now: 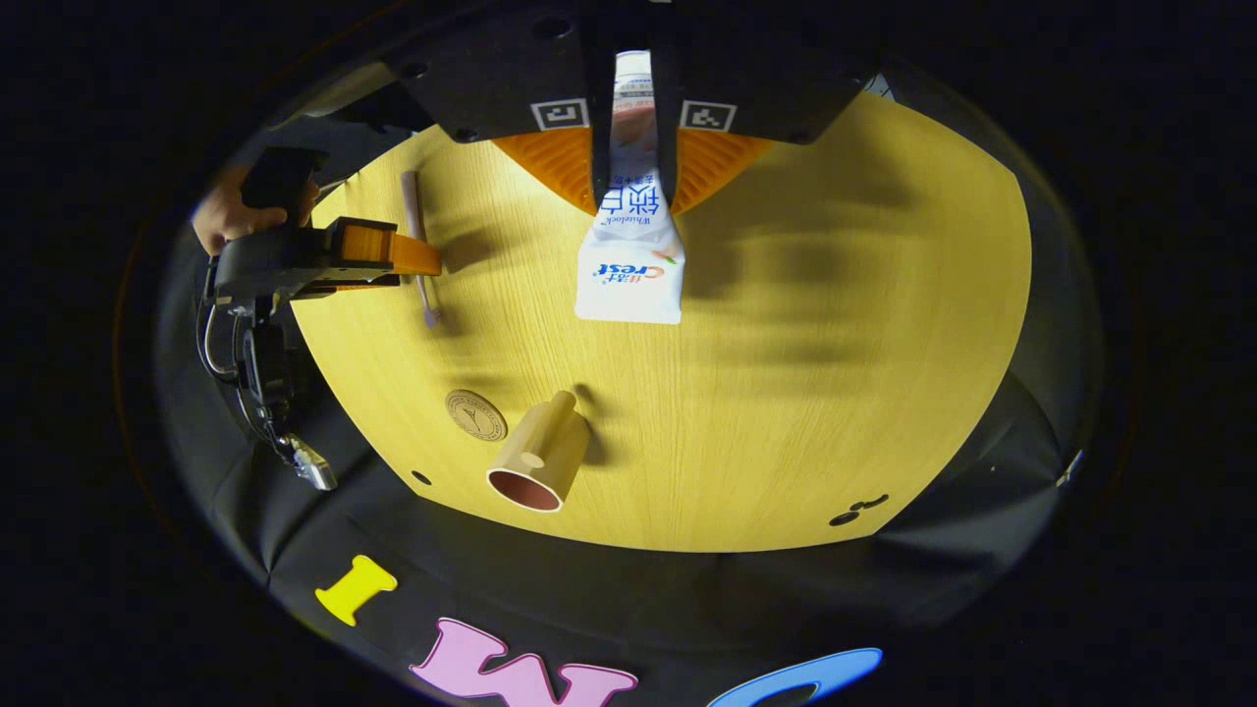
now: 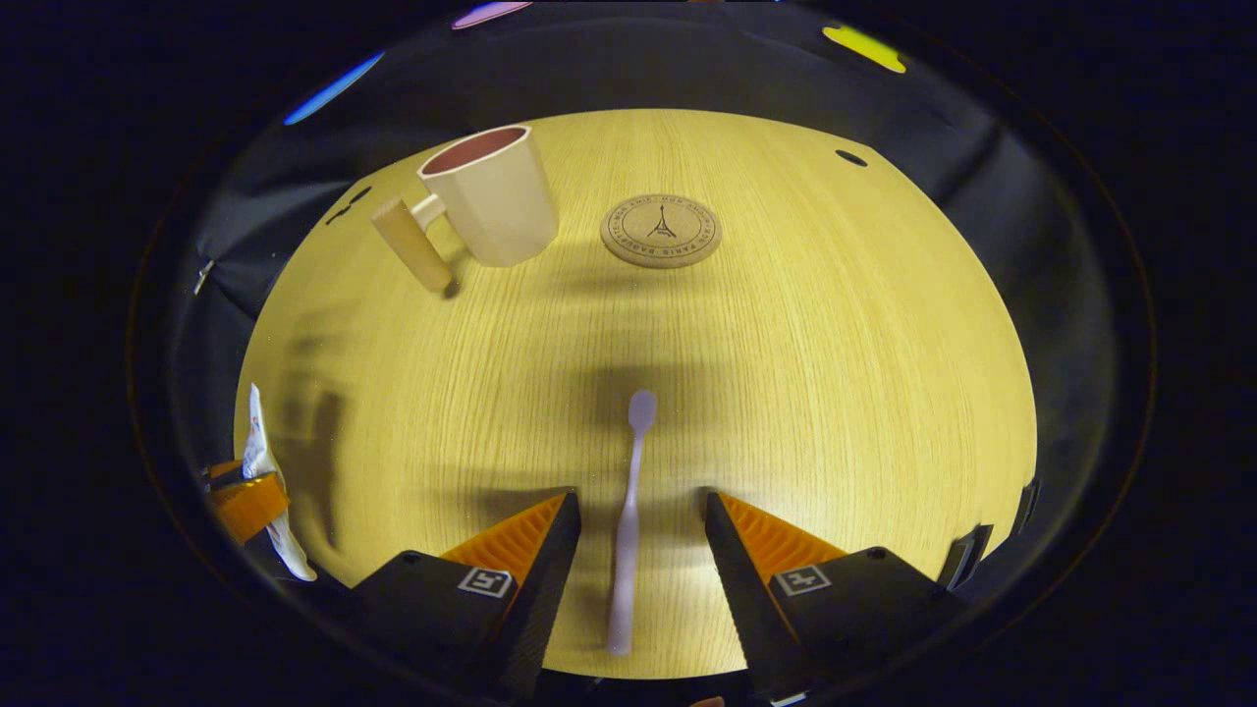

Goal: Put the toothbrush and toothpaste on the desktop into the cup, then pick up the cup and place it on the coaster on the desktop.

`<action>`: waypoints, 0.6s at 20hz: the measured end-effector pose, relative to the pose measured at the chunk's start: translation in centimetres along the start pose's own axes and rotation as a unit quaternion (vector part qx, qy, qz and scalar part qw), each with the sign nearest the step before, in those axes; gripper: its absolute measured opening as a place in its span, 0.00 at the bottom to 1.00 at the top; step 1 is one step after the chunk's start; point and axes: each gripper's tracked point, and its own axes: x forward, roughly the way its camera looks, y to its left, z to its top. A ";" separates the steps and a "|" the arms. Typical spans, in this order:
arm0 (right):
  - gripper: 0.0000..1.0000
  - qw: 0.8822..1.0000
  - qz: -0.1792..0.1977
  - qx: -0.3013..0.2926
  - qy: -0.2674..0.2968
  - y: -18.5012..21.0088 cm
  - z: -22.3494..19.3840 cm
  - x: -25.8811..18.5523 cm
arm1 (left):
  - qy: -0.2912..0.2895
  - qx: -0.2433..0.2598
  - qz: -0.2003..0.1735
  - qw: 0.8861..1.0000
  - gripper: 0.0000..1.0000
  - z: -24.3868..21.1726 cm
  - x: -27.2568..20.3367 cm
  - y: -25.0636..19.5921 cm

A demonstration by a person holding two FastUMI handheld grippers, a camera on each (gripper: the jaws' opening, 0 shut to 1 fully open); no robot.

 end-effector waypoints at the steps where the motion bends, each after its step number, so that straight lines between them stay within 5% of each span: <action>1: 0.78 1.000 -0.001 0.000 -0.007 0.1 0.5 0.2 | -0.001 -0.006 -0.001 1.000 0.19 -0.1 -0.1 0.2; 6: 0.69 1.000 0.001 -0.009 0.022 0.3 0.0 0.3 | -0.005 -0.020 -0.001 1.000 0.19 -0.8 -0.2 0.8; 7: 0.41 0.999 0.001 -0.011 0.032 0.2 -0.2 0.1 | -0.007 -0.021 0.000 1.000 0.19 -0.7 -0.1 0.7; 10: 0.13 0.999 0.007 -0.016 0.047 0.4 -0.4 0.1 | -0.011 -0.035 -0.004 0.999 0.19 -0.7 -0.1 0.6; 12: 0.10 0.998 0.018 -0.015 0.054 0.4 -0.5 0.1 | -0.016 -0.045 -0.005 0.999 0.19 -0.7 0.0 0.5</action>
